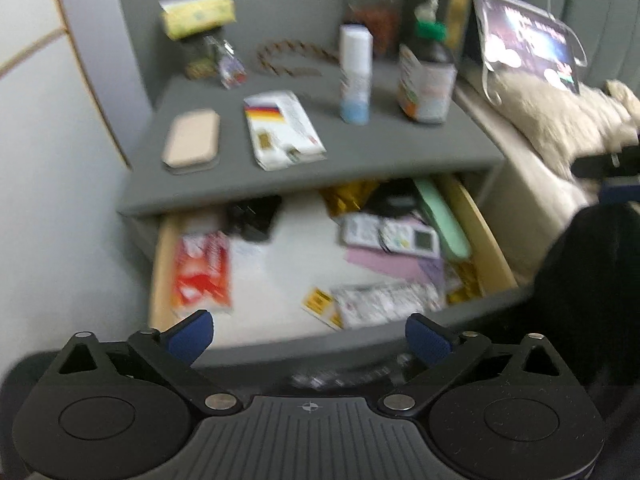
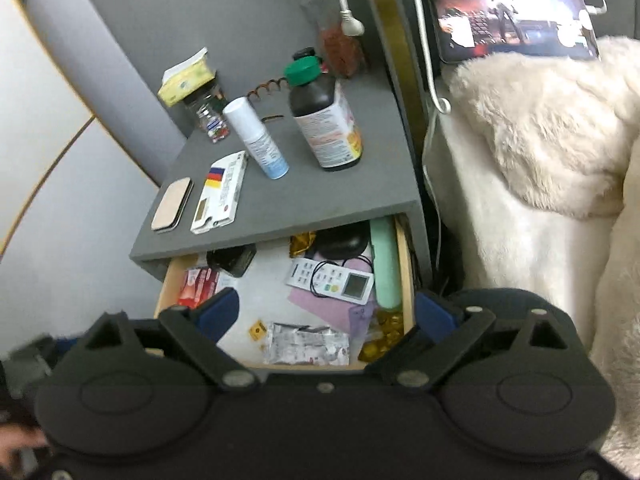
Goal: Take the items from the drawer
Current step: 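Stand the bottle on the nightstand top beside the spray can and open the right tool, then push the drawer front shut with the left tool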
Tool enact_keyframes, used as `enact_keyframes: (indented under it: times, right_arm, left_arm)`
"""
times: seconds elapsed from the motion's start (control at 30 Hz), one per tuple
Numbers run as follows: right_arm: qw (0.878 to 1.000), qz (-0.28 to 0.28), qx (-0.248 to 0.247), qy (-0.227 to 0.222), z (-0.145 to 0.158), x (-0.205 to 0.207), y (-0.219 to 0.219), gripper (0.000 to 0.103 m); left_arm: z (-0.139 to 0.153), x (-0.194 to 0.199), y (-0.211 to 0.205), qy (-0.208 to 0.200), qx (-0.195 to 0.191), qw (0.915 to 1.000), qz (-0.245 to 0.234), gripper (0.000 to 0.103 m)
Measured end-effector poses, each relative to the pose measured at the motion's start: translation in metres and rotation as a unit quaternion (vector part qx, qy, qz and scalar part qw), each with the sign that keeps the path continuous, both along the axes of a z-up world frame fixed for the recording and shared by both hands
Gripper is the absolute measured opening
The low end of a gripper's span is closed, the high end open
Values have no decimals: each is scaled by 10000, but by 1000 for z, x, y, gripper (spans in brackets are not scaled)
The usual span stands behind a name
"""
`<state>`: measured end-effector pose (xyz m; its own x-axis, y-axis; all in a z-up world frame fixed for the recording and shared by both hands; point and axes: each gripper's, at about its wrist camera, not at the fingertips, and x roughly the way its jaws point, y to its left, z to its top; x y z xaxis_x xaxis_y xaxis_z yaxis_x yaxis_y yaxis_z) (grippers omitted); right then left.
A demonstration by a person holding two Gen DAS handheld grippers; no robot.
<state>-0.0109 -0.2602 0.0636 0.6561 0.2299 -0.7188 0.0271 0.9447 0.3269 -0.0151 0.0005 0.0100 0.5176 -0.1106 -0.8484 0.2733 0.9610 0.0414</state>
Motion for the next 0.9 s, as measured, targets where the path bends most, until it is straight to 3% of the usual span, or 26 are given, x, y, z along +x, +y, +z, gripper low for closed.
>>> enact_keyframes:
  times: [0.1,0.17,0.33,0.5,0.73,0.9]
  right_arm:
    - [9991,150,-246,-321,-11,-7,-1,94]
    - [9992,179,123,-332,-18,-6,-9,89]
    - [9950,-24,758,-646,-19,-15,-29,90]
    - [9928,-34,942,-733,-20,-15,-33,90]
    - [9903,-131,1154,-768,-22,-15,-41,90]
    - [9902,-96,1160,-772,-23,-13,-39,90]
  left_arm:
    - [-21,-2,-12,405,40,9988,-268,86]
    - [-33,-3,-14,665,-23,9973,-323,86]
    - [-63,6,-18,1170,30,9929,-202,65]
    - [-81,19,-34,1056,298,9940,0,54]
    - [-90,30,-31,1156,198,9917,527,43]
    - [-91,38,-30,1161,121,9905,726,42]
